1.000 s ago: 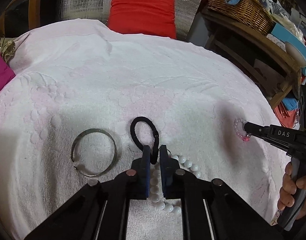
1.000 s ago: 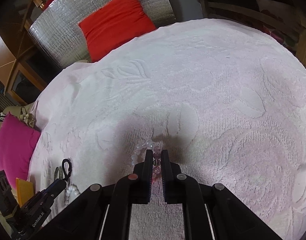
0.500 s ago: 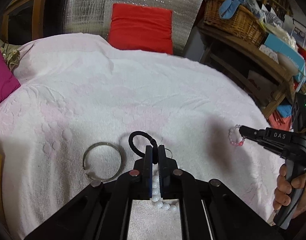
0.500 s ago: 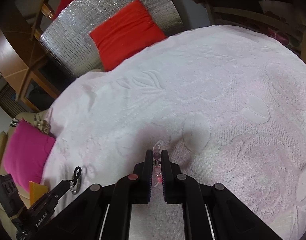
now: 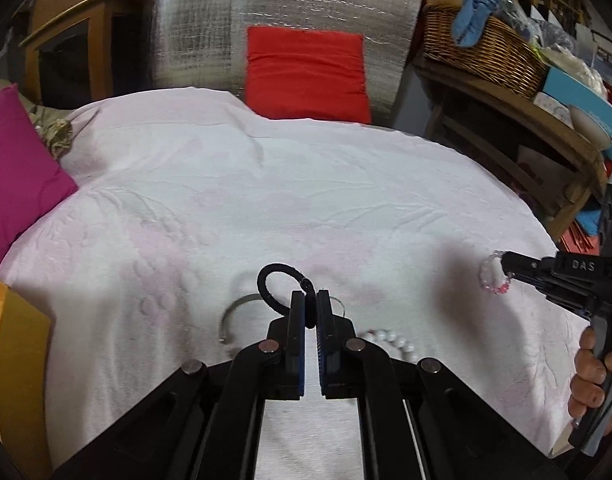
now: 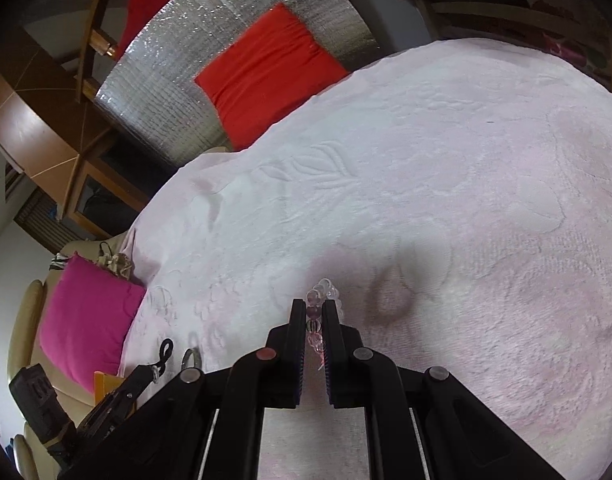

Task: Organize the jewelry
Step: 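Lift and carry the black hair tie and pink bracelet toward the orange box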

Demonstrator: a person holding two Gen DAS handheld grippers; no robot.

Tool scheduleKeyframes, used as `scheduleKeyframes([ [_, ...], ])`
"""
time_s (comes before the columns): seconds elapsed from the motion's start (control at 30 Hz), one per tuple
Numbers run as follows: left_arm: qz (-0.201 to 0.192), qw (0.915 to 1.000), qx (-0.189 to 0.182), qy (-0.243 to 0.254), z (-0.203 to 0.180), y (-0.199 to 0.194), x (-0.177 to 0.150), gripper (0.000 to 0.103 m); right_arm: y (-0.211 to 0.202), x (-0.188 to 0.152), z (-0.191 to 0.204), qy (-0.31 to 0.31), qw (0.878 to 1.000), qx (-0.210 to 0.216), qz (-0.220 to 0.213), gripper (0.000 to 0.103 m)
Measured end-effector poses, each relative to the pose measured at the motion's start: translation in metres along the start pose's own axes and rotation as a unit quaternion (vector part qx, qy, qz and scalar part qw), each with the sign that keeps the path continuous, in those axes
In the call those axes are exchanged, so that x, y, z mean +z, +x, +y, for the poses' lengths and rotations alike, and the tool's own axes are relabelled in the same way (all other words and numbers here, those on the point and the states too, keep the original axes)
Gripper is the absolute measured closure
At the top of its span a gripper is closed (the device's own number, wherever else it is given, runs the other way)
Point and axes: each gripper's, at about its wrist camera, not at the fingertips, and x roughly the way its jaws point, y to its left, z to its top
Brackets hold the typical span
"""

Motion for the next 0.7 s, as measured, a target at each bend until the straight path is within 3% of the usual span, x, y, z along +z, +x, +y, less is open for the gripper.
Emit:
scheduleKeyframes([
  [0.13,-0.005,0.9995,0.03,-0.004,0.011,-0.002,0.0,0.098,0.005,-0.004,0.009,-0.007,1.0,0.004,0.005,0.094],
  [0.7,-0.028,0.9961,0.084,-0.002,0.029,-0.025,-0.006,0.098,0.025,-0.031,0.055,-0.06,0.997,0.025,0.03,0.094],
])
